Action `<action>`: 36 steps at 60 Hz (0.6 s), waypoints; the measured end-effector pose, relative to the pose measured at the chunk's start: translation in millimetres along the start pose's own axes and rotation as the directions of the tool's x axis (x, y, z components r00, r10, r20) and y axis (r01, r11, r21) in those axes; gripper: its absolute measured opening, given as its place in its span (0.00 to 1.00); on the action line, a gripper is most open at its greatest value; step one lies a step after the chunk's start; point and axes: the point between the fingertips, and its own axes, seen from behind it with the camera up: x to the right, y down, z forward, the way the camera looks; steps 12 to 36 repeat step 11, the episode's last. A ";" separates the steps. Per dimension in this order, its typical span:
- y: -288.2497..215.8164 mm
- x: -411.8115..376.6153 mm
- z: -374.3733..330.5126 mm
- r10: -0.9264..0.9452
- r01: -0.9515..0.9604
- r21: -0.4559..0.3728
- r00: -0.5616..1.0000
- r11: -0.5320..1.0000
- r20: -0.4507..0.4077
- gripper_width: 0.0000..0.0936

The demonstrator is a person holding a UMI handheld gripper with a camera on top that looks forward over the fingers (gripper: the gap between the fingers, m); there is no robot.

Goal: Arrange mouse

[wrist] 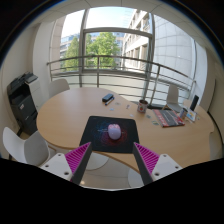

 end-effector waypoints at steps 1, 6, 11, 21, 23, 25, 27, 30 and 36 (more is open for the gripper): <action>1.6 0.4 -2.3 0.003 -0.003 -0.001 1.000 1.000 -0.001 0.90; 6.0 -1.5 -11.0 0.007 -0.007 -0.004 1.000 1.000 0.001 0.90; 7.5 -1.6 -13.4 0.012 -0.012 -0.011 1.000 1.000 0.001 0.90; 7.5 -1.6 -13.4 0.012 -0.012 -0.011 1.000 1.000 0.001 0.90; 7.5 -1.6 -13.4 0.012 -0.012 -0.011 1.000 1.000 0.001 0.90; 7.5 -1.6 -13.4 0.012 -0.012 -0.011 1.000 1.000 0.001 0.90; 7.5 -1.6 -13.4 0.012 -0.012 -0.011 1.000 1.000 0.001 0.90; 7.5 -1.6 -13.4 0.012 -0.012 -0.011 1.000 1.000 0.001 0.90; 7.5 -1.6 -13.4 0.012 -0.012 -0.011 1.000 1.000 0.001 0.90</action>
